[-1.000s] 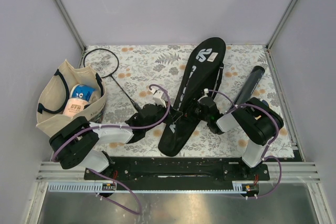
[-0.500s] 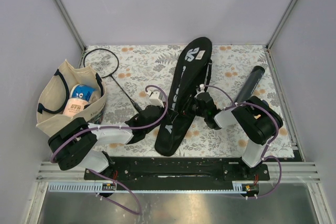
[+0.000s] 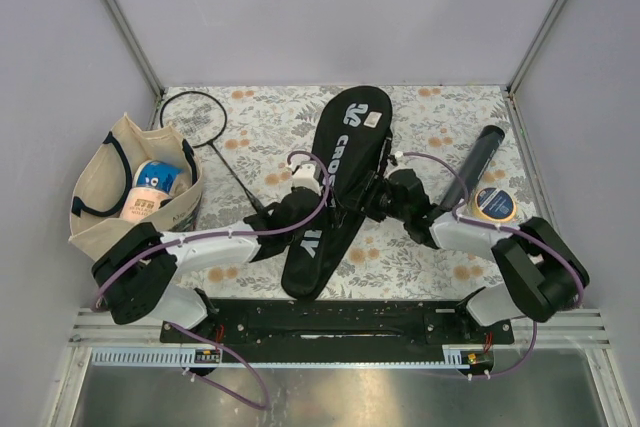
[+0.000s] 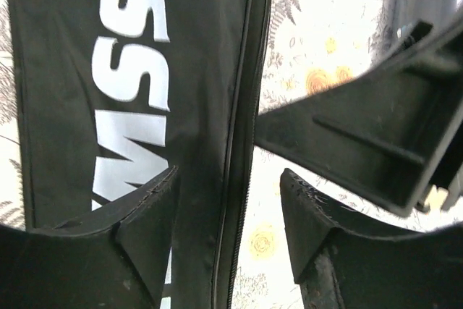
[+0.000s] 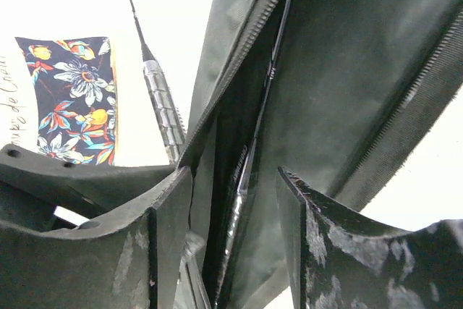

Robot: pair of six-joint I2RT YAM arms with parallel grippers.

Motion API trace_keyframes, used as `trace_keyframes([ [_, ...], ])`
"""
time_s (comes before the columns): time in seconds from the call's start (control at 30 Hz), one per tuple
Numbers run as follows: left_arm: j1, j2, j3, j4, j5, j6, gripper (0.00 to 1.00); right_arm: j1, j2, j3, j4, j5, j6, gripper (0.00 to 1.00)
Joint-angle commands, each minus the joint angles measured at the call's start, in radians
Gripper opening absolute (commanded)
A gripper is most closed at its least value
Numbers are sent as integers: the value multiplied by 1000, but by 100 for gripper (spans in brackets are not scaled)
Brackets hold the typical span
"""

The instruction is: Pack up the badminton gear

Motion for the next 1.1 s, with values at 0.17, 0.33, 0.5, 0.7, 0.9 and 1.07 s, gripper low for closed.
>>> trace_keyframes([
  [0.17, 8, -53, 226, -464, -357, -13, 63, -1, -291, -25, -290, 154, -121, 59],
  [0.33, 89, -46, 233, -612, -458, -130, 62, -1, -419, -45, -321, 167, -147, 59],
  [0.5, 227, 19, 223, -672, -368, -191, 58, -1, -486, -67, -297, 147, -150, 59],
  [0.7, 284, 144, 246, -709, -319, -219, 56, 0, -511, -75, -285, 138, -159, 59],
  [0.9, 298, 201, 230, -736, -311, -282, 55, 0, -509, -81, -281, 133, -167, 59],
  [1.07, 313, 214, 202, -715, -264, -297, 51, 0, -500, -82, -269, 132, -165, 59],
])
